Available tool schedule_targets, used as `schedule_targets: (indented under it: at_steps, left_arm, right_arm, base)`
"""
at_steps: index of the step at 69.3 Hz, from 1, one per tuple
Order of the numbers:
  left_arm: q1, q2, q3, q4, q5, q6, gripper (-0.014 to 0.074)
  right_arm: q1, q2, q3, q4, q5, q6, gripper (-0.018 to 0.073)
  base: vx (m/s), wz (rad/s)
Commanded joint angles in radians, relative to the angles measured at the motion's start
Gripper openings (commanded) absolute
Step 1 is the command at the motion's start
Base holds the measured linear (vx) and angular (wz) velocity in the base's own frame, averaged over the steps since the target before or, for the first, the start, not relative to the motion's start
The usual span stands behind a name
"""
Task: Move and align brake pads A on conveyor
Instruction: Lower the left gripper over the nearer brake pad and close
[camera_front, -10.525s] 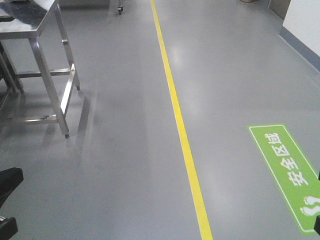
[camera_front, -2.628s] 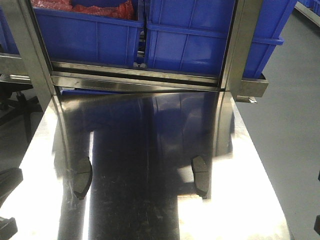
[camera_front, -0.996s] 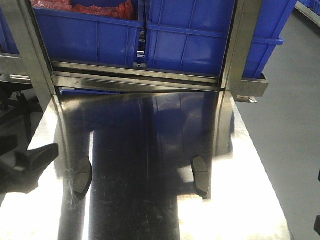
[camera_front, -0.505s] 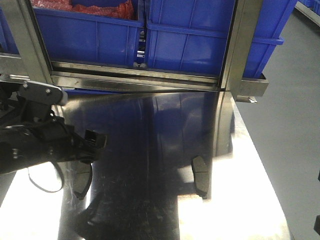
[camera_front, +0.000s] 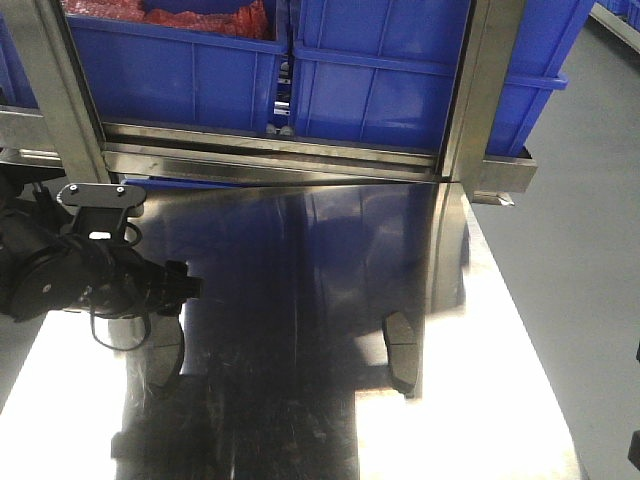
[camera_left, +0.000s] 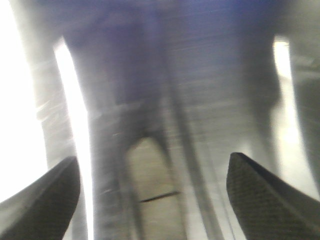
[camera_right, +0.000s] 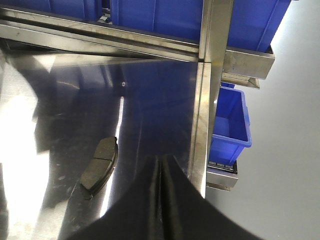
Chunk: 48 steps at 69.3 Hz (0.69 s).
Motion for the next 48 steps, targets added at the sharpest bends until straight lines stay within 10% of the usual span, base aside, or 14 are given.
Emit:
schedule_targets:
  at_steps: [1,48]
  left_arm:
    - [-0.003,-0.010,-0.048,-0.002,-0.006,-0.065,0.0559]
    - [-0.003,0.153,-0.048,-0.083,0.019,-0.032,0.0559]
  right_arm:
    - [-0.003,0.007,-0.027,0.005,-0.067,-0.010,-0.0010]
    - [-0.003,0.007,-0.027,0.005,-0.067,-0.010,-0.0010]
  base:
    - [0.00,0.00]
    - [0.00,0.00]
